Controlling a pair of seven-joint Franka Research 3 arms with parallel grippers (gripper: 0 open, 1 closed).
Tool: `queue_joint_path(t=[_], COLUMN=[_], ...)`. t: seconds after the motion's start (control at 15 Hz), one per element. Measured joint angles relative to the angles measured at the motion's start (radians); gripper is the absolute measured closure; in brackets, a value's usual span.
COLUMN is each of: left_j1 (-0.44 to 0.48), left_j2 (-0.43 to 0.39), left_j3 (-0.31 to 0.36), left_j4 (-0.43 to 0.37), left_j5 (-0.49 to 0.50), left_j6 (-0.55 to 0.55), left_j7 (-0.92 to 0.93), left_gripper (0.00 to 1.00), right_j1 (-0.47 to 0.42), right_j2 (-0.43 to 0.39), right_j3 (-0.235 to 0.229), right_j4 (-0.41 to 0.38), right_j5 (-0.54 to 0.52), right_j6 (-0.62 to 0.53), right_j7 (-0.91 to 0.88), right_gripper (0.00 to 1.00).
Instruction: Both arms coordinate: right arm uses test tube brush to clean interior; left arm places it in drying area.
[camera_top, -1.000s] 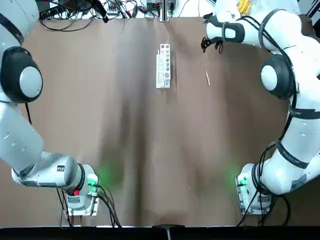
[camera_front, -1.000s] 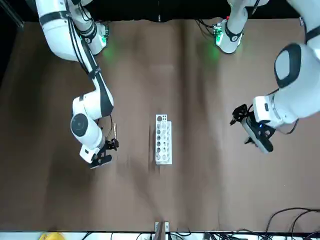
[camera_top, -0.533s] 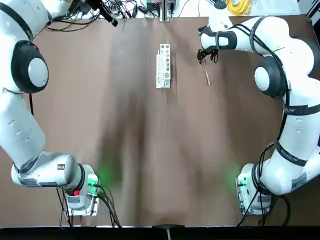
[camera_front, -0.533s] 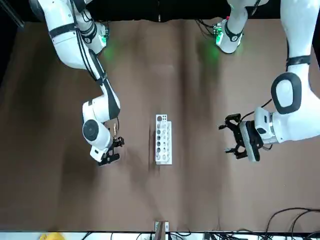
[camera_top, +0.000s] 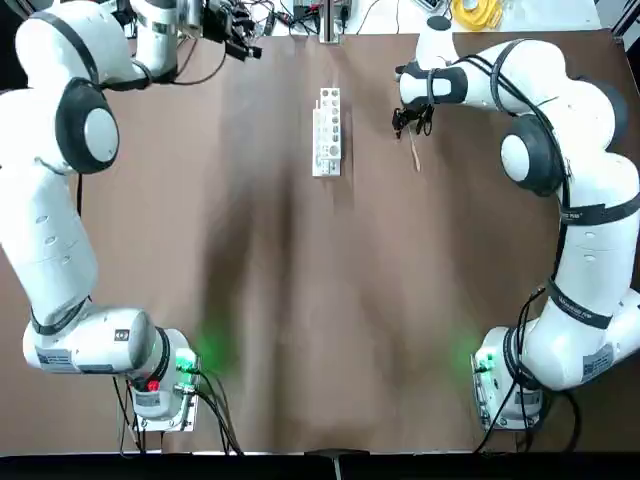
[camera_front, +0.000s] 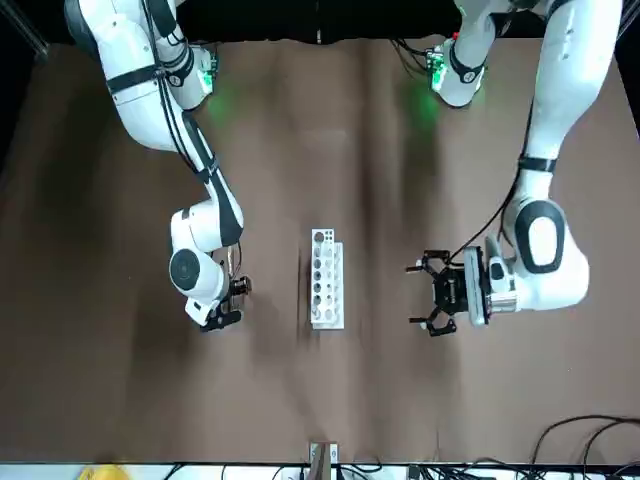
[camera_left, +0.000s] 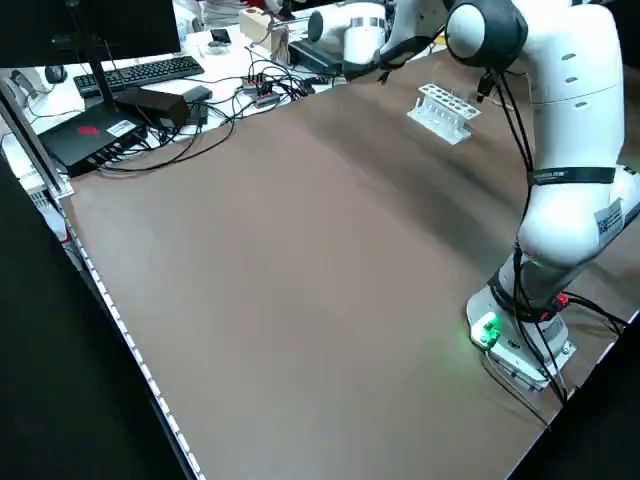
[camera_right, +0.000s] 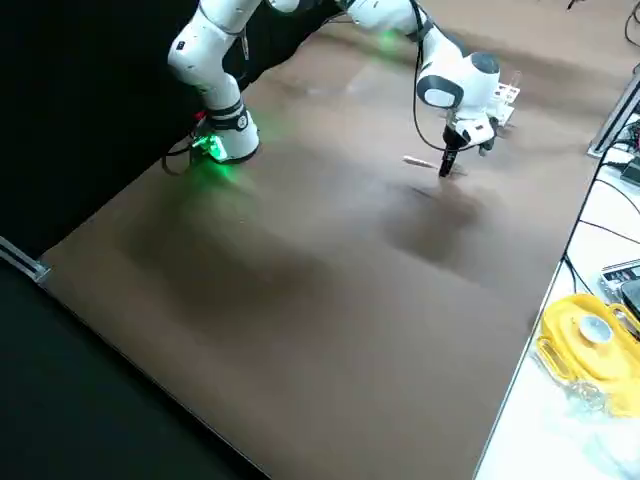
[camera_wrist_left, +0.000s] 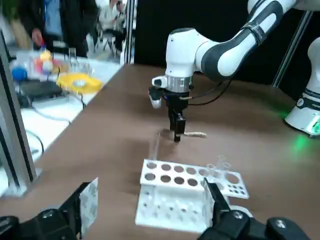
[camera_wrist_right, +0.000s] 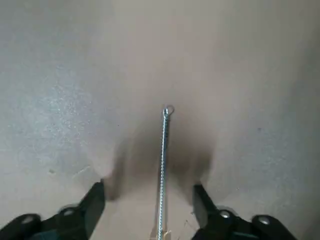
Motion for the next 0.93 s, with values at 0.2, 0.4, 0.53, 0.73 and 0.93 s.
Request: queue_joint_path(t=[0.2, 0.4, 0.53, 0.73, 0.93], left_j1=[-0.002, -0.004, -0.01, -0.03, -0.056], left_j2=[0.047, 0.081, 0.1, 0.137, 0.176], left_j3=[0.0, -0.004, -0.006, -0.007, -0.01], left_j4=[0.003, 0.004, 0.005, 0.005, 0.022], left_j5=[-0.092, -0.207, -0.256, -0.362, -0.396], left_j6=[-0.003, -0.023, -0.027, -0.029, -0.03], left_j7=[0.129, 0.178, 0.293, 0.426, 0.452], left_gripper=[0.01, 0.01, 0.01, 0.01, 0.01], right_j1=[-0.001, 0.001, 0.002, 0.001, 0.001], right_j2=[0.0, 0.0, -0.001, -0.001, -0.001], right_j3=[-0.002, 0.006, 0.012, 0.011, 0.011], right_j4=[0.002, 0.009, 0.012, 0.014, 0.014], right_j5=[0.0, 0.015, 0.019, 0.02, 0.019], right_j6=[0.0, -0.003, -0.004, -0.005, -0.007], right_j7=[0.0, 0.0, 0.0, 0.0, -0.002], right_gripper=[0.33, 0.62, 0.81, 0.95, 0.98])
